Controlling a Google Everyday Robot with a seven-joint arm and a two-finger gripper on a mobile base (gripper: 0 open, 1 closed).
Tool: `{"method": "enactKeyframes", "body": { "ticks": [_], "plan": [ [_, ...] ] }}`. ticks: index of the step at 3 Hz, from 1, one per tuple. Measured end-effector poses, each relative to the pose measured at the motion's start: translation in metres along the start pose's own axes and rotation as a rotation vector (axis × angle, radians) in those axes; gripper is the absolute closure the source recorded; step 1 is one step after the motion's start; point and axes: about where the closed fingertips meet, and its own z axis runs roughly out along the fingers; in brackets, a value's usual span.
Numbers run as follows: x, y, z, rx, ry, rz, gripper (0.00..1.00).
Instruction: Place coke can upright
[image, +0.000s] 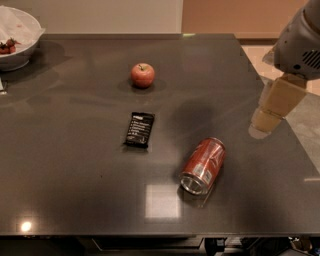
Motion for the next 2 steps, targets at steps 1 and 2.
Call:
{"method": "enactKeyframes", "body": {
  "ticks": [1,2],
  "plan": [
    [-0.0189,-0.0034,0.0075,0.004,-0.004,0.057,0.0],
    [-0.0284,-0.005,0.0111,0.008,-0.008,0.09,0.0]
  ]
}}
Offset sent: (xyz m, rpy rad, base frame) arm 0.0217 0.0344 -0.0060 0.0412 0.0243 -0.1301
